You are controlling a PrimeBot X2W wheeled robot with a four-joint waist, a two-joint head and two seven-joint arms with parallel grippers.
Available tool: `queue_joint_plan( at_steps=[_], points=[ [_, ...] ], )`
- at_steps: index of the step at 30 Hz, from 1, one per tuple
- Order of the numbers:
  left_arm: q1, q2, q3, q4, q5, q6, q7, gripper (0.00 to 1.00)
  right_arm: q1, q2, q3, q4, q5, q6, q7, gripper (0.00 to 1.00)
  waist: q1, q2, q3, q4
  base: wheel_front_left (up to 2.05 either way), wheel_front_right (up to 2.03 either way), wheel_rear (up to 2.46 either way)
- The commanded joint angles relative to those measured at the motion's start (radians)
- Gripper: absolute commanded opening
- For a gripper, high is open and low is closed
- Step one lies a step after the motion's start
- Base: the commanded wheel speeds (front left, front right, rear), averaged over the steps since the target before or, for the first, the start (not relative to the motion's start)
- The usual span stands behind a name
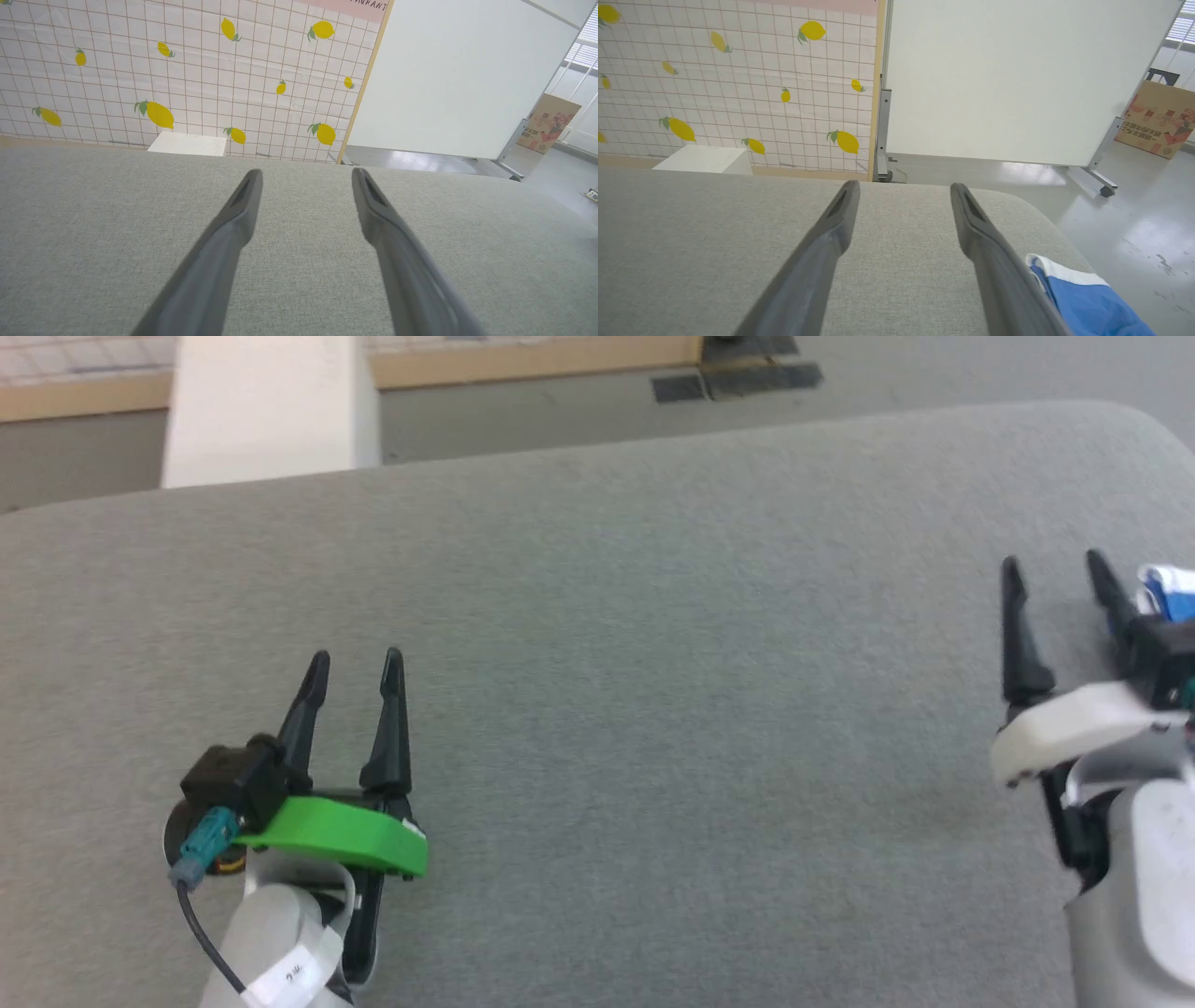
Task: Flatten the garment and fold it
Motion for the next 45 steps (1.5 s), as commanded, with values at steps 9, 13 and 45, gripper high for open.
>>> queue_joint_plan(
  at_steps=[9, 13, 45],
  points=[
    [0.063, -0.025, 0.009, 0.003, 0.014, -0.014, -0.005, 1.00, 0.161, 0.057, 0.037, -0.105, 0.046, -0.002, -0.069, 1.00, 0.0001, -0.0001, -0.108, 0.113, 0.00, 0.00, 0.00],
    [0.092, -0.033, 0.004, -0.003, 0.025, -0.016, -0.005, 1.00, 0.224, 0.061, 0.033, -0.127, 0.074, -0.002, -0.079, 1.00, 0.0001, -0.0001, -0.121, 0.126, 0.00, 0.00, 0.00],
    [0.189, -0.039, 0.003, -0.006, 0.029, -0.010, 0.001, 0.00, 0.426, 0.060, 0.060, -0.196, 0.065, 0.000, -0.066, 0.00, 0.0001, -0.0001, -0.173, 0.156, 0.00, 0.00, 0.00]
  ],
)
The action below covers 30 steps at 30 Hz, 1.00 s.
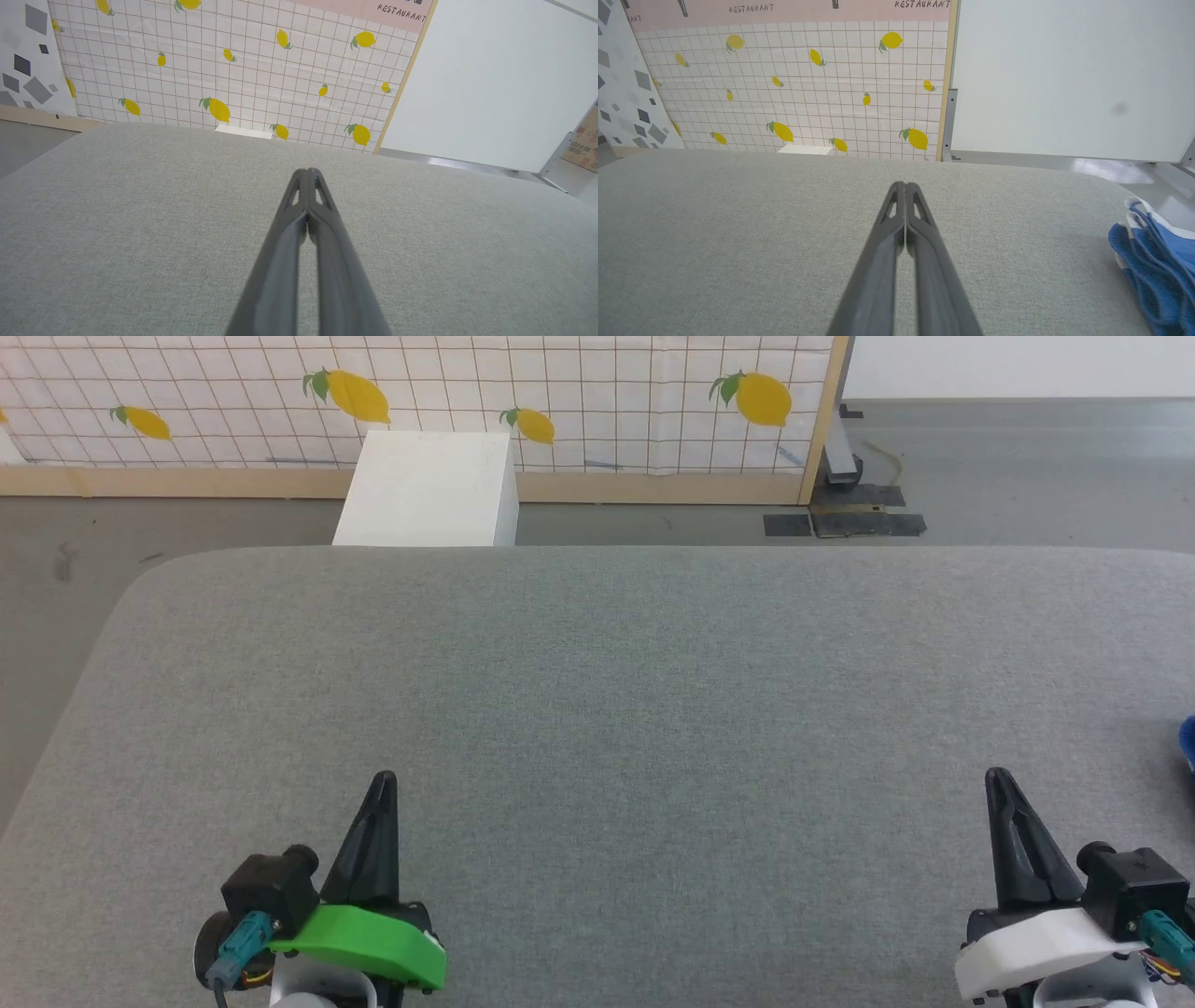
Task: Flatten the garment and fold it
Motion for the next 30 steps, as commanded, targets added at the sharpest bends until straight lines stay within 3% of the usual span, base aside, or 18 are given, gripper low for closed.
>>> queue_joint_plan(
  at_steps=[1, 30],
  points=[
    [0.000, 0.000, 0.000, 0.000, 0.000, 0.000, 0.000, 0.00, 0.000, 0.000, 0.000, 0.000, 0.000, 0.000, 0.000, 0.00, 0.0001, 0.0000, 0.000, 0.000, 0.00, 0.00, 0.00],
    [0.006, -0.001, 0.014, -0.042, 0.068, 0.031, 0.066, 0.00, -0.015, 0.001, 0.028, -0.016, -0.009, 0.000, 0.047, 0.00, 0.0001, 0.0000, -0.005, -0.001, 0.00, 0.00, 0.00]
  ],
)
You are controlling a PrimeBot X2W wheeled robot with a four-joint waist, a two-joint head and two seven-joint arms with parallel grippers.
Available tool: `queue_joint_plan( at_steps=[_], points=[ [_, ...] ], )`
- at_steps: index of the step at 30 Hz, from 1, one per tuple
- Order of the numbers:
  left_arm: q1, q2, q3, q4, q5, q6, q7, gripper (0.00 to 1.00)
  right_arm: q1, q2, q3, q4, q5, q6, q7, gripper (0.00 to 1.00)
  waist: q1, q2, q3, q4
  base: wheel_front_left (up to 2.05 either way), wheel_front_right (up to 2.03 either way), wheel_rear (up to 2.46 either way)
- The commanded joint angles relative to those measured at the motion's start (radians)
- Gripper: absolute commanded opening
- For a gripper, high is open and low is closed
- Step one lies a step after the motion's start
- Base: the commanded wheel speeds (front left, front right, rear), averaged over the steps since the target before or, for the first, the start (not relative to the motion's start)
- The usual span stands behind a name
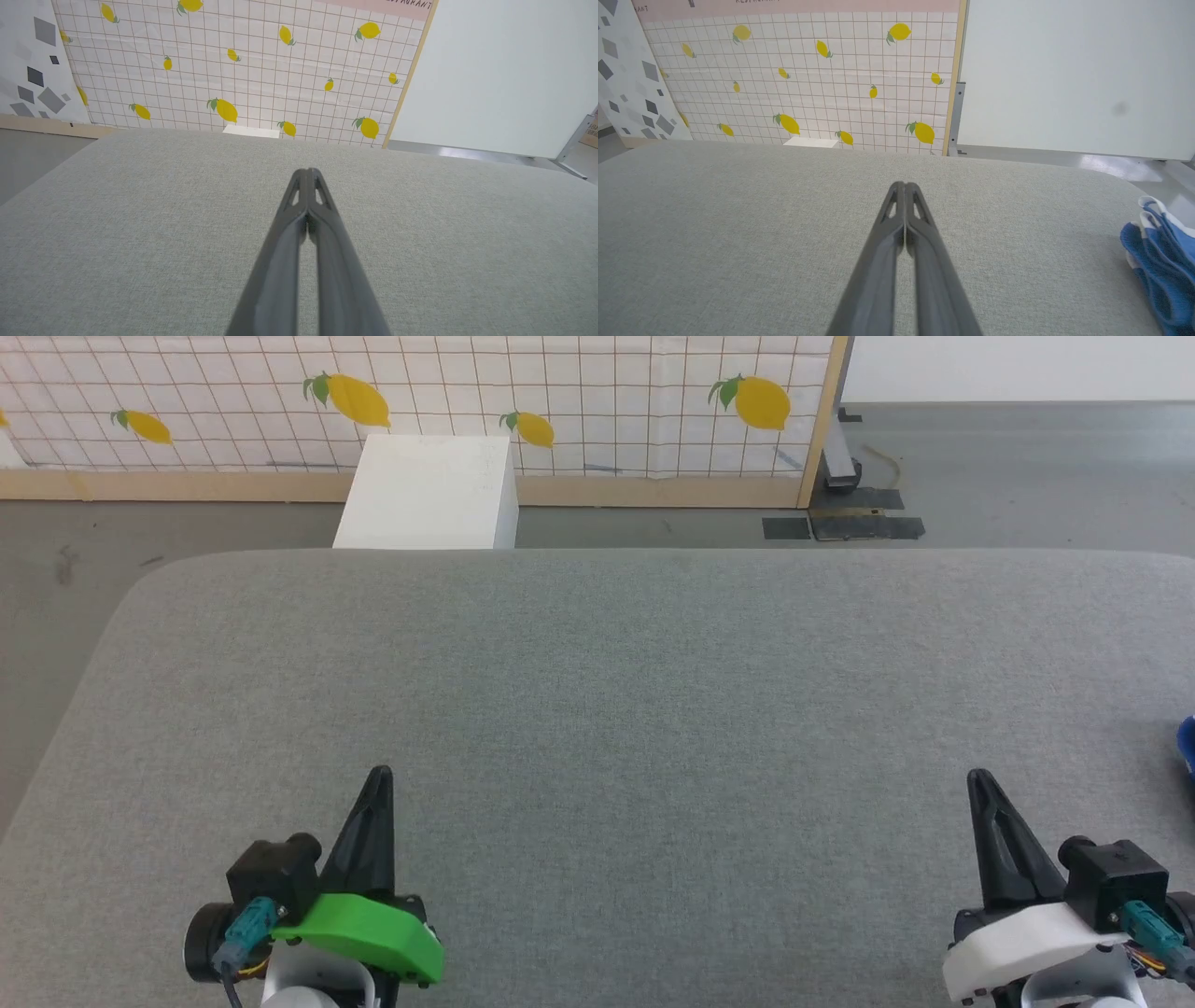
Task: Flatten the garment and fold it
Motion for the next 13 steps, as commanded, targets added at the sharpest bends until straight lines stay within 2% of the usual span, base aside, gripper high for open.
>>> queue_joint_plan(
  at_steps=[1, 13],
  points=[
    [0.006, -0.001, 0.005, -0.006, 0.015, 0.007, 0.007, 0.00, -0.013, 0.001, 0.005, -0.008, -0.007, -0.001, 0.005, 0.00, 0.0000, 0.0000, 0.000, 0.000, 0.00, 0.00, 0.00],
    [0.008, -0.002, 0.010, -0.022, 0.040, 0.018, 0.031, 0.00, -0.019, 0.001, 0.015, -0.014, -0.011, -0.001, 0.022, 0.00, 0.0000, 0.0000, -0.002, 0.000, 0.00, 0.00, 0.00]
  ],
)
